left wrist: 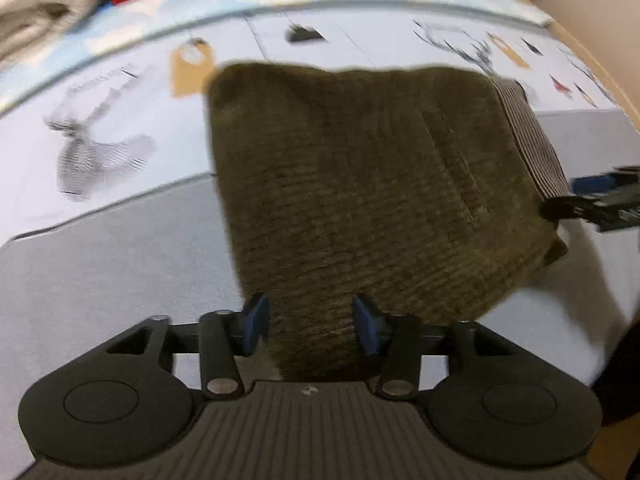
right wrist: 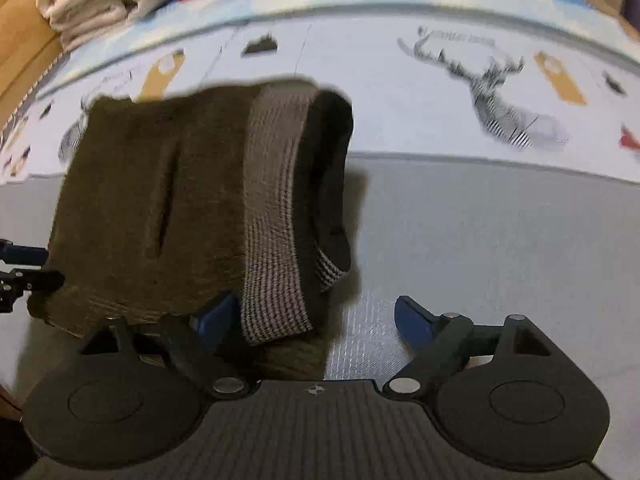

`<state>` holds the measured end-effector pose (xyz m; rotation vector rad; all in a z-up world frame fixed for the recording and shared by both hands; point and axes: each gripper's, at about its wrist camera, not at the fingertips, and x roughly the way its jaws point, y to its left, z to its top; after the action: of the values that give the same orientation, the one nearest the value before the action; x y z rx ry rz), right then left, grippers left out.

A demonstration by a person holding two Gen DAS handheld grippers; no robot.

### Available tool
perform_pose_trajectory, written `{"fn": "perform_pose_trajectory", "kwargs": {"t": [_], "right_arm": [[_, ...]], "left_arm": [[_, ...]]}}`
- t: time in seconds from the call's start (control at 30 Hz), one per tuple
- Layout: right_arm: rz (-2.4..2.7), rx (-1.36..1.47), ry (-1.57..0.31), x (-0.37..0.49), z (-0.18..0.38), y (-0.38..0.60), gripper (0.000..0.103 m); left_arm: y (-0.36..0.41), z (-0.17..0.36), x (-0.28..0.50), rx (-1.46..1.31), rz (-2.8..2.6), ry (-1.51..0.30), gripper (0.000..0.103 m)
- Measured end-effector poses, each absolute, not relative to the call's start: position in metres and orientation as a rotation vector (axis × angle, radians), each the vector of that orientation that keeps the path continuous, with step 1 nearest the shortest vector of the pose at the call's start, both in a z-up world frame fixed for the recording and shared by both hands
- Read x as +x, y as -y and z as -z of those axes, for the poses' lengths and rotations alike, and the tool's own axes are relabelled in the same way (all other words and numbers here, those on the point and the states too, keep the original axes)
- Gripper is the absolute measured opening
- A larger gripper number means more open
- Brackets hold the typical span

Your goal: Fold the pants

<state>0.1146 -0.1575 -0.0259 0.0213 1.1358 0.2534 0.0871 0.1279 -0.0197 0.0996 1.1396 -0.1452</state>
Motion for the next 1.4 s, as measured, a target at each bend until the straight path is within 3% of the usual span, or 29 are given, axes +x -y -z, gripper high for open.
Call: {"fn": "perform_pose_trajectory", "kwargs": {"t": [0.13, 0.4, 0.7, 0.77, 0.8, 0.83, 1.07, 1.3, 1.4], "right_arm": [[-0.241, -0.052, -0.974, 0.086, -0.012, 0.153, 0.086], [-0.222, -0.064, -0.741, 0.001, -0.064, 0.155, 0.092], [-0.178, -0.004, -0.606, -0.085, -0.087, 0.162, 0.096], [-0.174, -0.032, -0.567, -0.101, -0.09, 0.161, 0.097], [-0.17, -0.033, -0.552, -0.107, -0.089, 0.163, 0.097], [-0.166, -0.022, -0.545, -0.112, -0.089, 0.165, 0.097], [-0.151, 0.174, -0.685, -0.117, -0.055, 0.179, 0.097], [-0.149, 0.129, -0.72, -0.108, -0.044, 0.168, 0.097], [-0.148, 0.105, -0.727, -0.107, -0.045, 0.167, 0.097]], "left_arm": [[-0.123, -0.015, 0.059, 0.091, 0.067, -1.021, 0.088], [-0.091, -0.058, -0.032, -0.026, -0.065, -0.783, 0.092], [-0.058, -0.058, -0.098, -0.085, -0.112, -0.778, 0.092], [-0.056, -0.059, -0.106, -0.063, -0.131, -0.773, 0.093], [-0.055, -0.059, -0.109, -0.054, -0.14, -0.773, 0.099], [-0.056, -0.059, -0.112, -0.05, -0.148, -0.776, 0.103], [-0.06, -0.058, -0.127, 0.024, -0.158, -0.738, 0.102], [-0.064, -0.017, -0.146, -0.085, -0.153, -0.779, 0.102], [-0.052, -0.023, -0.138, -0.056, -0.112, -0.782, 0.102]]}}
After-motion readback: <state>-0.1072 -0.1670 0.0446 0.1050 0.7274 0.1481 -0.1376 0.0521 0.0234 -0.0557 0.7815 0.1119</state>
